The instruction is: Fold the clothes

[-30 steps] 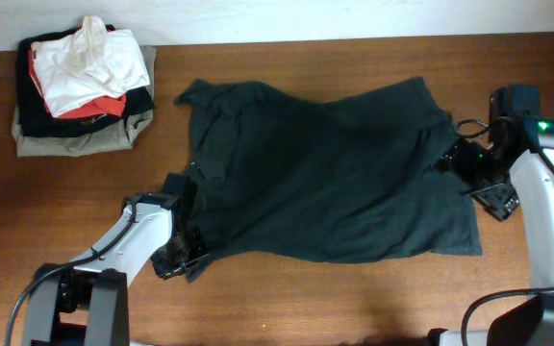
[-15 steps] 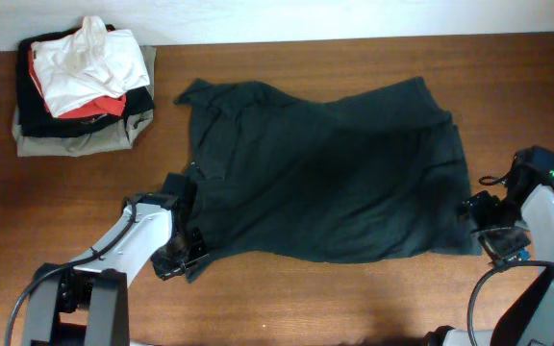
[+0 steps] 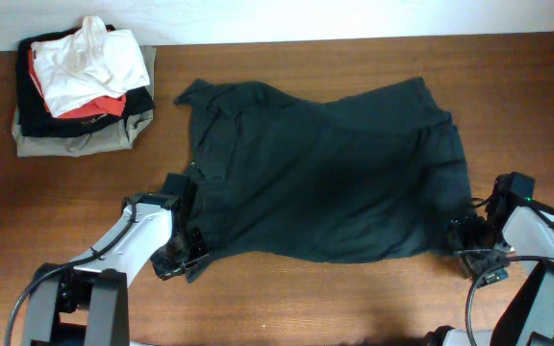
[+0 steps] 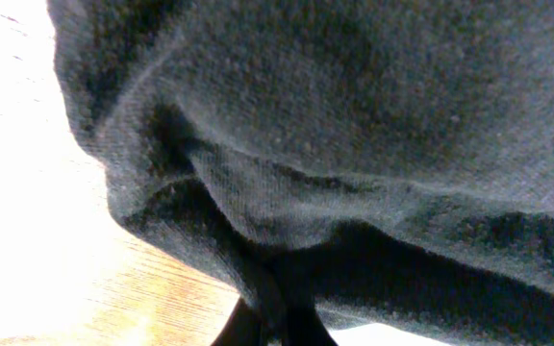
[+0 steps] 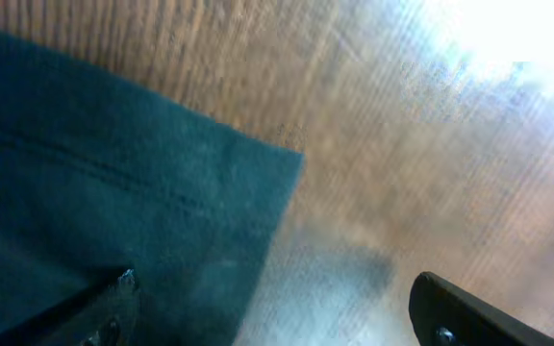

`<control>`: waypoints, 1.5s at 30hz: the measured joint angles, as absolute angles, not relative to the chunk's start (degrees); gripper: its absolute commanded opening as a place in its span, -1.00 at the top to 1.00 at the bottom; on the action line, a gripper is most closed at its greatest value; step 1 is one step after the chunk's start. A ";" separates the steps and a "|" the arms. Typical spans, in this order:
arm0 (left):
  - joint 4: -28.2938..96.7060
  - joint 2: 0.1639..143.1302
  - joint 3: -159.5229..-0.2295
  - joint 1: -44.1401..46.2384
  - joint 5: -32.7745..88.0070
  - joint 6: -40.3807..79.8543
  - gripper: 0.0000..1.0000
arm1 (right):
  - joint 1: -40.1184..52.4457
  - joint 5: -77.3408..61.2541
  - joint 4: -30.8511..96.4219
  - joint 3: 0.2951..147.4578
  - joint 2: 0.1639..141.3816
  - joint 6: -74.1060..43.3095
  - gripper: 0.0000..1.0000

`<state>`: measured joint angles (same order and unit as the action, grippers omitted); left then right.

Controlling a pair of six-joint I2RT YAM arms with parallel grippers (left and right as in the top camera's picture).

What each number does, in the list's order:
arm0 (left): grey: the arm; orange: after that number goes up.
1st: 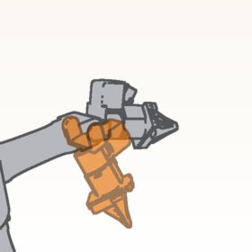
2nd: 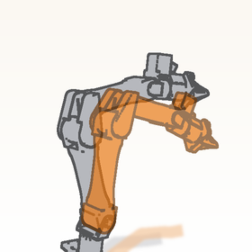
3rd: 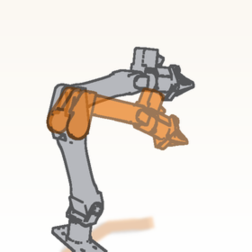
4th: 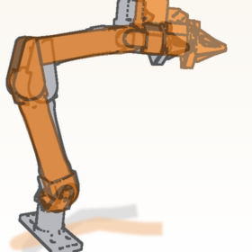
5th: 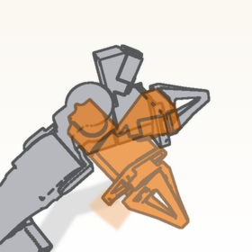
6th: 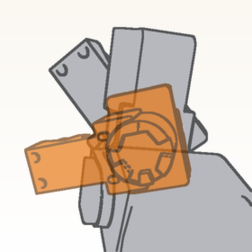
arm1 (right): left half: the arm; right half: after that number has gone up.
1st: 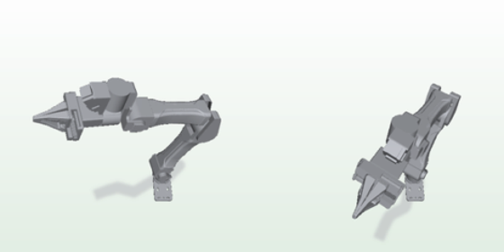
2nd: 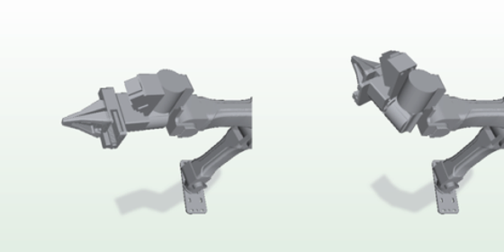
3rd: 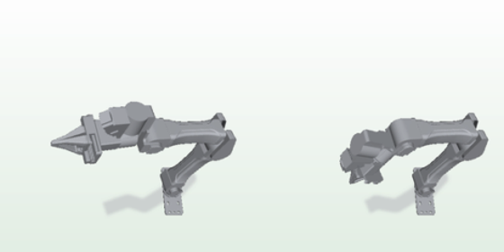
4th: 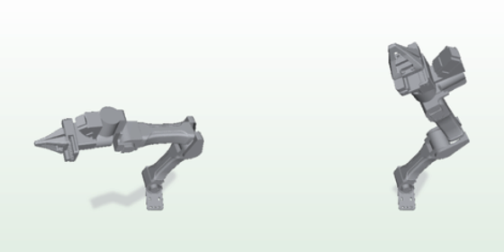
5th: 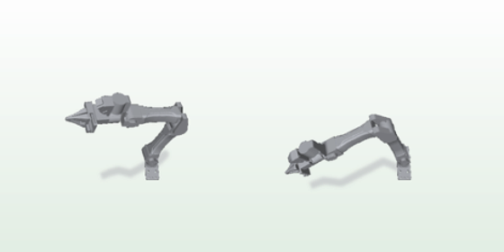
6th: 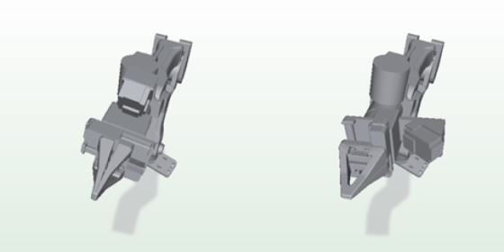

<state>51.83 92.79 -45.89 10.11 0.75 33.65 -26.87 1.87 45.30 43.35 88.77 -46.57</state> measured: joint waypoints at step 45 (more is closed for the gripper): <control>60.45 79.44 -50.19 15.22 3.70 32.93 0.98 | -31.94 0.75 49.71 43.81 85.97 -46.96 0.92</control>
